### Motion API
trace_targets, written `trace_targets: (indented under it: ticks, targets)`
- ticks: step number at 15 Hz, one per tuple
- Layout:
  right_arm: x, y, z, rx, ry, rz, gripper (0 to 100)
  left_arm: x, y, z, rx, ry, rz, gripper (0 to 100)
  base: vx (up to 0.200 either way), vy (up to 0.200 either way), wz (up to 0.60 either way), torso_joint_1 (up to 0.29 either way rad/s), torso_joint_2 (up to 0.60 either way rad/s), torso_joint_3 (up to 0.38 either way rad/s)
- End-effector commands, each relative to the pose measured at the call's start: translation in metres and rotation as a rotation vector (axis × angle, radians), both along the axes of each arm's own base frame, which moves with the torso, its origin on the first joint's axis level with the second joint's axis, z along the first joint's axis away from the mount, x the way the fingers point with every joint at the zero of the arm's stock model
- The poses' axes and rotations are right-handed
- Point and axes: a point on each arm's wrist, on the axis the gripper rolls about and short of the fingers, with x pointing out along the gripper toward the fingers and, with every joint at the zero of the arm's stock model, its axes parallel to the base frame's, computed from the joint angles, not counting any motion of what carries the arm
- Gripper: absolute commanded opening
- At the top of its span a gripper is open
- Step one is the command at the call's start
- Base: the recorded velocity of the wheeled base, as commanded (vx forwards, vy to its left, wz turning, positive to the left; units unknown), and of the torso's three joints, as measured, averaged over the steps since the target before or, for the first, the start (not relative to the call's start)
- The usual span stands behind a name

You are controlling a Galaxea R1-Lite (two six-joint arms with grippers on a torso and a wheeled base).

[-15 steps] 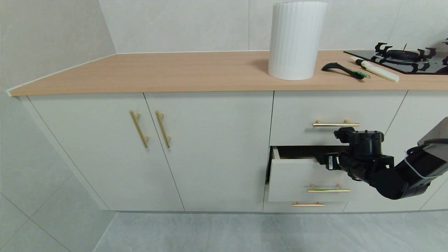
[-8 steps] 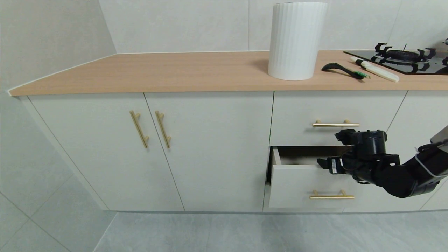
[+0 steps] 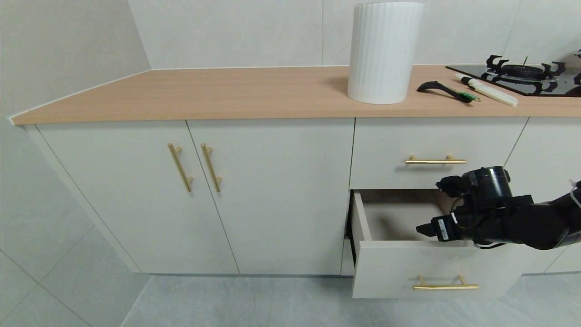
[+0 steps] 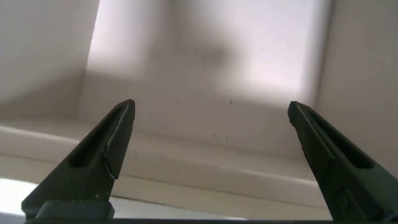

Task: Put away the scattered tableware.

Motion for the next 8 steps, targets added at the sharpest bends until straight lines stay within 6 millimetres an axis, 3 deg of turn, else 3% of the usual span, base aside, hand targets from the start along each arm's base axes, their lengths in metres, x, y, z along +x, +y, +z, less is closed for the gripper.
trace_targets:
  ticks: [1,8]
  targets:
    - [-0.008,-0.001,0.015,-0.010,-0.015,0.016,100,0.000,0.000,0.000,-0.002,0.000,0.001,100,0.000,0.000,0.00,0.000,0.00,0.000]
    - [-0.041,0.013,0.039,-0.065,0.211,0.106,100,0.000,0.000,0.000,-0.002,0.000,0.001,100,0.000,0.000,0.00,0.000,0.00,0.000]
